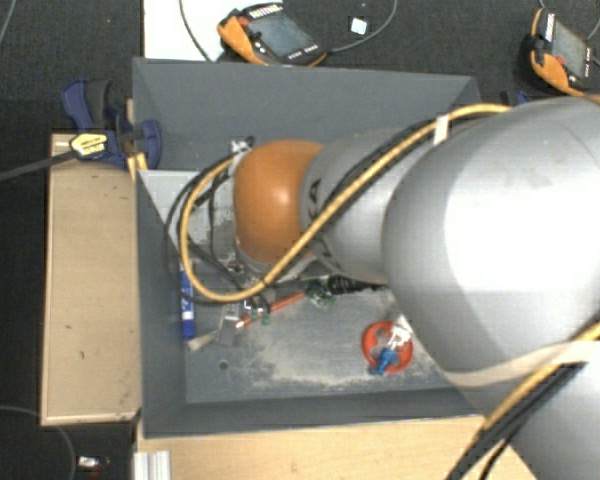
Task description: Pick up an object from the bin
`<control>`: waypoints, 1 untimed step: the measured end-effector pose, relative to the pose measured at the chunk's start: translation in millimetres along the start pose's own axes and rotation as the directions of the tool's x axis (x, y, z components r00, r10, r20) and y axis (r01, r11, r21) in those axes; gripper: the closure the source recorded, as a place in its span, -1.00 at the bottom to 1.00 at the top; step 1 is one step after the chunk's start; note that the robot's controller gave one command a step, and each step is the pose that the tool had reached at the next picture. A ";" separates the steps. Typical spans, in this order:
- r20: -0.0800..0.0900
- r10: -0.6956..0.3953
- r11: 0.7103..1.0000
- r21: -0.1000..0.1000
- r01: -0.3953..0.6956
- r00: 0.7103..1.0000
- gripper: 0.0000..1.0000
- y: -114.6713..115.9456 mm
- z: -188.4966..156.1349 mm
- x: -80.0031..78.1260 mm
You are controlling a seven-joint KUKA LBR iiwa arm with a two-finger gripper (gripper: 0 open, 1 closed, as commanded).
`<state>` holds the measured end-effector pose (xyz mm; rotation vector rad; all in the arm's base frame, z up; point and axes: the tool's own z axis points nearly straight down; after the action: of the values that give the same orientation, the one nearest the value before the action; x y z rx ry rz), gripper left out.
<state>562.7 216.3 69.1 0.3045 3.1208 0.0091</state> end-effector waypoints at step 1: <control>0.008 -0.145 0.989 0.009 0.145 0.989 -1.00 -89.3 -1.8 33.5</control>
Offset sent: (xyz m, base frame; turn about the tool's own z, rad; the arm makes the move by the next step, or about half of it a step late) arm 0.0136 -0.0094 0.0009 -0.0453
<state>512.5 135.2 70.1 0.0771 3.1268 -0.0060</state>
